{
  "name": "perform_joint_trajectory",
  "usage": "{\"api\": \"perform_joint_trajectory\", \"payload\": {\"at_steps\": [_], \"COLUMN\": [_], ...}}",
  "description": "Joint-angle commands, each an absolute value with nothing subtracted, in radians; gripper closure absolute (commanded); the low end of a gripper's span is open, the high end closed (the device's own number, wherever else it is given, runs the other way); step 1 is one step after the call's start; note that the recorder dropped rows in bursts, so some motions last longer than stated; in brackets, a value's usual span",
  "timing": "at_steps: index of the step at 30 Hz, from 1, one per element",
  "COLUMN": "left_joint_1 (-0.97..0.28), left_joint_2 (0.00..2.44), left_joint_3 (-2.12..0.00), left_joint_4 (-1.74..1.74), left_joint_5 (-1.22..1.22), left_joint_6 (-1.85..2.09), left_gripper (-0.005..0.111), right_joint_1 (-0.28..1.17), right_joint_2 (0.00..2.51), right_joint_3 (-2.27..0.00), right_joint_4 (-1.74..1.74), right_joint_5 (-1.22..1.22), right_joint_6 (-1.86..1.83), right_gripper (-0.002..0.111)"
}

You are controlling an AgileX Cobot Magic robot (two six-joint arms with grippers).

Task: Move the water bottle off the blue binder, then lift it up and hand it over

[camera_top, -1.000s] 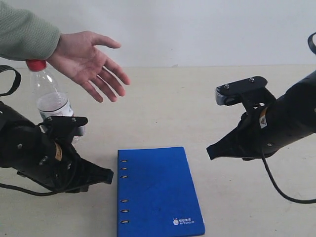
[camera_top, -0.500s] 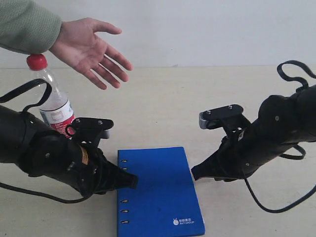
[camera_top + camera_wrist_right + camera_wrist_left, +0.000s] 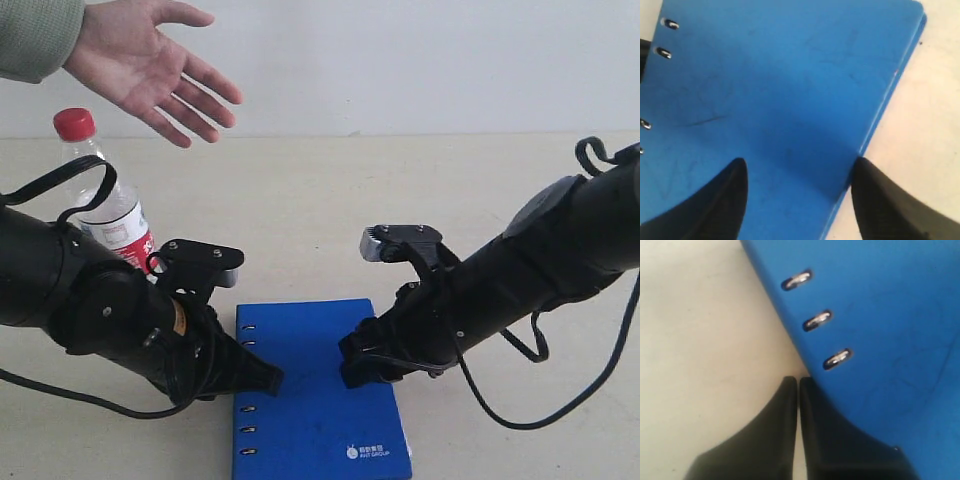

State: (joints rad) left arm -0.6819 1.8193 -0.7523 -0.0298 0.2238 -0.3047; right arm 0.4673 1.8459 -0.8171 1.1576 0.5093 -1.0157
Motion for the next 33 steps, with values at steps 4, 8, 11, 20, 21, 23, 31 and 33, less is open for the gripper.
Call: {"api": "perform_joint_trajectory", "payload": {"at_steps": [4, 8, 11, 20, 21, 23, 31, 33], "left_joint_1": [-0.69, -0.69, -0.69, -0.69, -0.69, -0.69, -0.69, -0.69], "left_joint_2": [1.844, 1.844, 1.837, 1.763, 1.763, 1.765, 1.759, 1.759], "left_joint_3": [-0.74, -0.74, -0.74, -0.706, -0.702, -0.696, -0.697, -0.697], "left_joint_4": [-0.045, -0.045, -0.045, -0.068, -0.068, -0.07, -0.082, -0.082], "left_joint_5": [0.255, 0.251, 0.246, 0.202, 0.195, 0.186, 0.156, 0.147], "left_joint_6": [-0.299, -0.286, -0.278, -0.269, -0.269, -0.269, -0.272, -0.272], "left_gripper": [0.102, 0.102, 0.102, 0.102, 0.102, 0.102, 0.102, 0.102], "right_joint_1": [0.471, 0.471, 0.471, 0.469, 0.469, 0.469, 0.469, 0.469], "right_joint_2": [1.716, 1.721, 1.778, 1.896, 1.894, 1.888, 1.859, 1.856], "right_joint_3": [-0.819, -0.811, -0.803, -0.803, -0.803, -0.806, -0.814, -0.814], "right_joint_4": [1.23, 1.23, 1.246, 1.495, 1.509, 1.533, 1.533, 1.537], "right_joint_5": [0.667, 0.651, 0.657, 0.818, 0.856, 0.934, 0.959, 1.006], "right_joint_6": [-1.073, -1.073, -1.076, -1.318, -1.33, -1.354, -1.358, -1.379], "right_gripper": [0.055, 0.055, 0.055, 0.065, 0.067, 0.068, 0.059, 0.05]}}
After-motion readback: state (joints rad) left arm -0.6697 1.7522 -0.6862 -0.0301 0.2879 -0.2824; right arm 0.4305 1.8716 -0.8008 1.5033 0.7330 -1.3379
